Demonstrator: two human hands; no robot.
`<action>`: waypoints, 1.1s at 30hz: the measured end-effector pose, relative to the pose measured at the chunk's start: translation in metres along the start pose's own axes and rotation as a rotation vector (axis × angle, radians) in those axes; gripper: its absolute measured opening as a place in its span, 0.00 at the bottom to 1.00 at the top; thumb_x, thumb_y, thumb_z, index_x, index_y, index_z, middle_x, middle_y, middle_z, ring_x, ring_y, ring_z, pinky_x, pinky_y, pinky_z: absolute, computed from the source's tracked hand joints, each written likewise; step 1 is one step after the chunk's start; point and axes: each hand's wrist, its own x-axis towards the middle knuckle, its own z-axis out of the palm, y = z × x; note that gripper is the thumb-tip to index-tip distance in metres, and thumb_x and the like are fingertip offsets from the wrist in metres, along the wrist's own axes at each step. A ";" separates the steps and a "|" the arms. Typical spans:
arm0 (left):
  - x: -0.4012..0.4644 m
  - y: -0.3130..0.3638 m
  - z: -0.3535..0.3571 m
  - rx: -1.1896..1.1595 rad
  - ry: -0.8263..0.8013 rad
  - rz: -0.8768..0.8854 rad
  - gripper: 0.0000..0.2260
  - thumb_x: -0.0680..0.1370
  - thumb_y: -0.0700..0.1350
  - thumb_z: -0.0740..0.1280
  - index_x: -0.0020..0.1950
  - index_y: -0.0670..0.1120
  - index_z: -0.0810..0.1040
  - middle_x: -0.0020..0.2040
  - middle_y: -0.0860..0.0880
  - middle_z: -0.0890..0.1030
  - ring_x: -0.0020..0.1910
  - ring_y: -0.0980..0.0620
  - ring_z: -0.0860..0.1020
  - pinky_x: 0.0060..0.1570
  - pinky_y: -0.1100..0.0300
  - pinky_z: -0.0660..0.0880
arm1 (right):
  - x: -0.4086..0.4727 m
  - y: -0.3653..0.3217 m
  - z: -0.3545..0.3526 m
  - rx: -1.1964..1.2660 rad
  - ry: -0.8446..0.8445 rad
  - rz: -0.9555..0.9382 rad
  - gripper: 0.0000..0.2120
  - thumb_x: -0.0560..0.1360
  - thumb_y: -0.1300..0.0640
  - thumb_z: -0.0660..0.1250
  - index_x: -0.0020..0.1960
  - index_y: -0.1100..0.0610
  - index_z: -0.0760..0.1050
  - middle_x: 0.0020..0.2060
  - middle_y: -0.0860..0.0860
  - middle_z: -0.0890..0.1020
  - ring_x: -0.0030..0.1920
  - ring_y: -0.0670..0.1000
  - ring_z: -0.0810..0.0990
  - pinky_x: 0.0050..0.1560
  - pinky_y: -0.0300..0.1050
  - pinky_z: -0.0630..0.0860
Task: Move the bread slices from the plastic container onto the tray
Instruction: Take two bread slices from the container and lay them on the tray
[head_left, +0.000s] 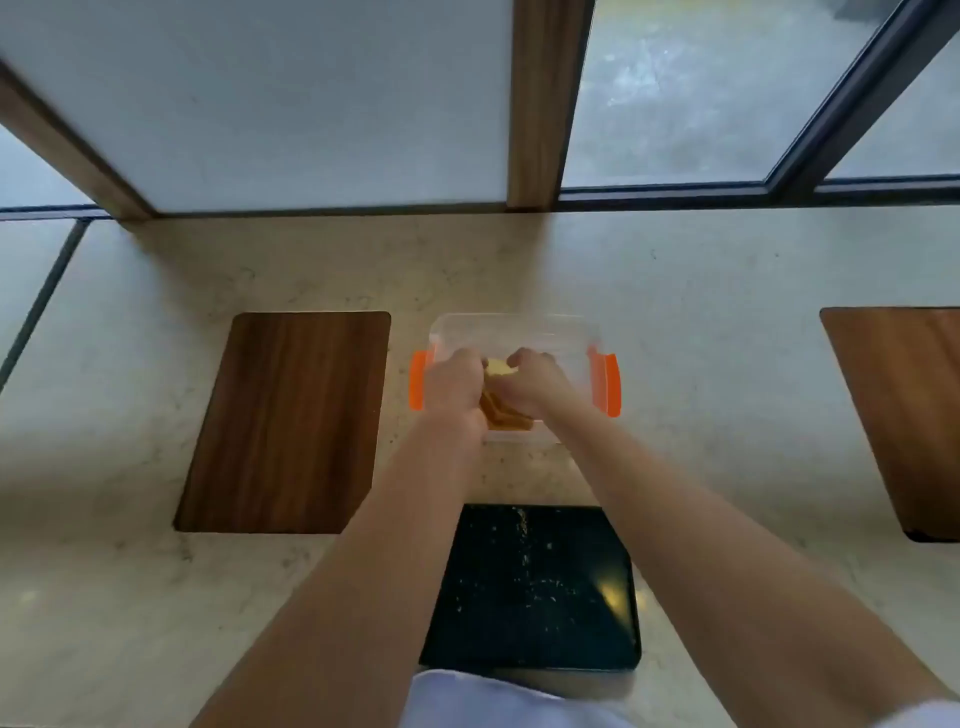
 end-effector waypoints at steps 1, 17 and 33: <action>0.003 0.000 0.006 0.042 0.027 0.029 0.05 0.76 0.39 0.65 0.43 0.47 0.74 0.47 0.43 0.78 0.46 0.47 0.78 0.57 0.45 0.79 | 0.004 -0.001 0.001 -0.025 -0.038 0.019 0.32 0.73 0.40 0.64 0.71 0.59 0.70 0.64 0.59 0.76 0.59 0.60 0.79 0.60 0.57 0.78; 0.049 -0.020 0.031 0.428 0.013 -0.031 0.12 0.75 0.38 0.71 0.58 0.39 0.81 0.51 0.39 0.85 0.51 0.40 0.84 0.56 0.44 0.81 | 0.041 0.038 -0.009 0.097 -0.111 0.118 0.17 0.80 0.57 0.60 0.68 0.61 0.71 0.61 0.60 0.80 0.54 0.60 0.79 0.48 0.54 0.78; 0.061 -0.023 0.035 0.920 -0.044 0.246 0.28 0.78 0.51 0.64 0.75 0.44 0.63 0.56 0.44 0.78 0.51 0.44 0.78 0.52 0.50 0.78 | 0.043 0.039 -0.009 0.141 0.041 0.094 0.10 0.82 0.57 0.57 0.59 0.60 0.72 0.39 0.51 0.75 0.37 0.49 0.74 0.29 0.41 0.66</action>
